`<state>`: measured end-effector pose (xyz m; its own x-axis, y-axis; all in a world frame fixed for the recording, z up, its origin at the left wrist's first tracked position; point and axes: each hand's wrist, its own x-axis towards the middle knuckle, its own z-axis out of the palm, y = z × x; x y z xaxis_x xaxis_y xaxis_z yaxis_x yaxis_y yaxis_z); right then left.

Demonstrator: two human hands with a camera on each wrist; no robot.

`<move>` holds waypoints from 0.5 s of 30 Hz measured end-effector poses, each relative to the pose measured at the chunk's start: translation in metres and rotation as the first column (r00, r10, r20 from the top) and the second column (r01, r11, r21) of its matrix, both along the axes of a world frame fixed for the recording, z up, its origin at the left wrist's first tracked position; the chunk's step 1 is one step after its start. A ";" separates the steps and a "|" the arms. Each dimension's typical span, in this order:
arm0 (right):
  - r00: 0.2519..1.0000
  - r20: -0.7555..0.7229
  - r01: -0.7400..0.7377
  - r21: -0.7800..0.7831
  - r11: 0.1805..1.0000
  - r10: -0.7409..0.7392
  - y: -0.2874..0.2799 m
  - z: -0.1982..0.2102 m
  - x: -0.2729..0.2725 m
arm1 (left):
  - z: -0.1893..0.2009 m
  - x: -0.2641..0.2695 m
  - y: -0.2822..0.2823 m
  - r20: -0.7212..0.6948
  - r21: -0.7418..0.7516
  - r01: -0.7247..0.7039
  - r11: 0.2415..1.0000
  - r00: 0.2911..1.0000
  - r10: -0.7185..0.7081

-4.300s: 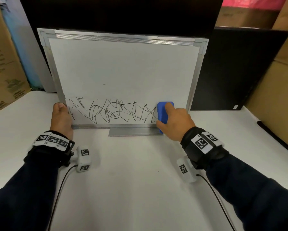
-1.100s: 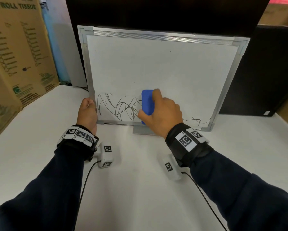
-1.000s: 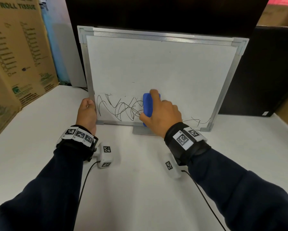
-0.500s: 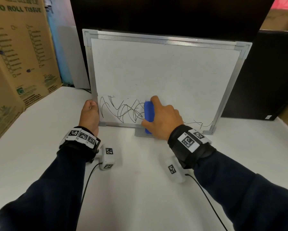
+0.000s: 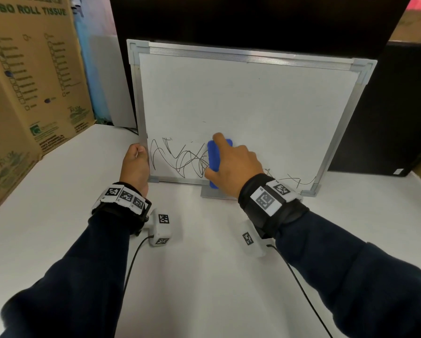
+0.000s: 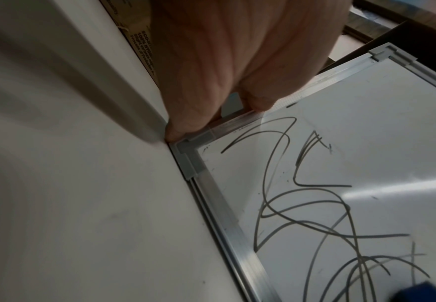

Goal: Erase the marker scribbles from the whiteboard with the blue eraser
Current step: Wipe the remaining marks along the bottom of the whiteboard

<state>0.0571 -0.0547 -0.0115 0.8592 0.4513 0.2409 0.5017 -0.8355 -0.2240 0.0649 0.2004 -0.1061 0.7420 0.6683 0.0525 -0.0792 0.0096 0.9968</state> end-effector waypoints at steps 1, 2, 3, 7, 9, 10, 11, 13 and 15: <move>0.999 -0.042 -0.009 -0.052 0.999 0.006 0.000 -0.003 -0.002 | 0.000 0.000 0.000 -0.002 -0.001 0.000 1.000 1.000 0.000; 0.996 -0.083 -0.020 -0.093 0.996 0.012 0.000 -0.006 -0.003 | 0.000 0.000 0.000 0.001 0.001 0.000 1.000 1.000 0.000; 0.994 -0.107 -0.027 -0.113 0.993 0.014 0.000 -0.009 -0.004 | 0.000 -0.001 0.000 0.009 0.003 0.007 1.000 1.000 -0.007; 1.000 0.009 -0.017 -0.009 1.000 0.017 0.006 -0.004 -0.007 | -0.001 -0.002 0.000 0.026 0.004 0.022 1.000 0.999 -0.022; 0.998 0.066 -0.022 0.034 0.999 0.019 0.009 0.000 -0.005 | 0.000 -0.002 -0.001 0.032 -0.001 0.023 1.000 0.999 -0.023; 0.998 0.067 -0.021 0.031 0.999 0.019 0.010 0.001 -0.004 | -0.001 -0.002 0.000 0.031 -0.003 0.021 1.000 0.999 -0.021; 0.998 0.056 -0.023 0.010 1.000 0.022 0.011 0.000 -0.003 | -0.001 -0.001 0.000 0.034 -0.003 0.020 1.000 0.999 -0.020; 0.999 0.003 -0.043 -0.062 0.997 0.043 0.014 -0.006 -0.004 | -0.001 -0.001 0.000 0.045 -0.007 0.016 1.000 0.999 -0.016; 0.997 -0.052 -0.069 -0.110 0.992 0.064 0.016 -0.011 -0.007 | -0.002 0.000 0.000 0.049 -0.008 0.013 1.000 0.999 -0.013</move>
